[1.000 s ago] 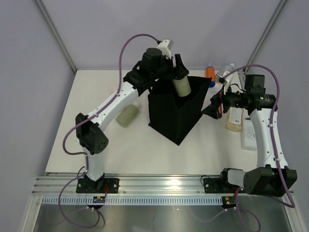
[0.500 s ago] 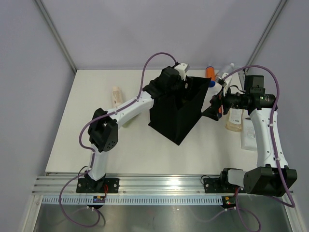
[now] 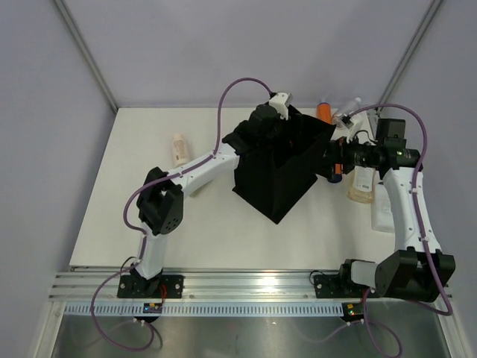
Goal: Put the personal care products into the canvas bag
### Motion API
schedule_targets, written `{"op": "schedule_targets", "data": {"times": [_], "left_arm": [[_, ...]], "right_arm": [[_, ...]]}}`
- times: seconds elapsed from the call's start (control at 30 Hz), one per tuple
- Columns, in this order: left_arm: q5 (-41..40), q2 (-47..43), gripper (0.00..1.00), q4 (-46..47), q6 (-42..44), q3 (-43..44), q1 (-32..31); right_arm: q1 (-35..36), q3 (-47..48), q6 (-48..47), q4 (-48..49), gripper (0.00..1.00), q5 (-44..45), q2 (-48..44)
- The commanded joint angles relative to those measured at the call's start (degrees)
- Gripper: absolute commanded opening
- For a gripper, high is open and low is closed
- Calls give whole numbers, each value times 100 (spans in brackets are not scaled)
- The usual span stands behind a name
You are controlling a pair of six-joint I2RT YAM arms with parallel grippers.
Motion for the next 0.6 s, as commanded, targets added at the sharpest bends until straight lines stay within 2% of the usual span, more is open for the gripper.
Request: {"op": "schedule_targets", "data": {"times": [0.0,0.17,0.33,0.47,0.5,0.57], "left_arm": [[-264,-543,93,472,266,8,-8],[-133,-833,94,349,521,8,54],[-80,-1456,94,-63,1118,43,80],[-396,-2229,95,-582,1733,-18,80],[-666,-2413,96,-792,1822,-79,80],[-983,-3046,99,-925,2076,-490,80]], "right_arm": [[-204,41,587,397,100,-1,78],[-758,217,789,336,100,-222,394],[-881,392,1062,310,97,990,763],[-873,428,1412,326,96,1912,1369],[-881,393,1553,545,95,2375,1449],[-873,419,1859,757,92,2686,1774]]}}
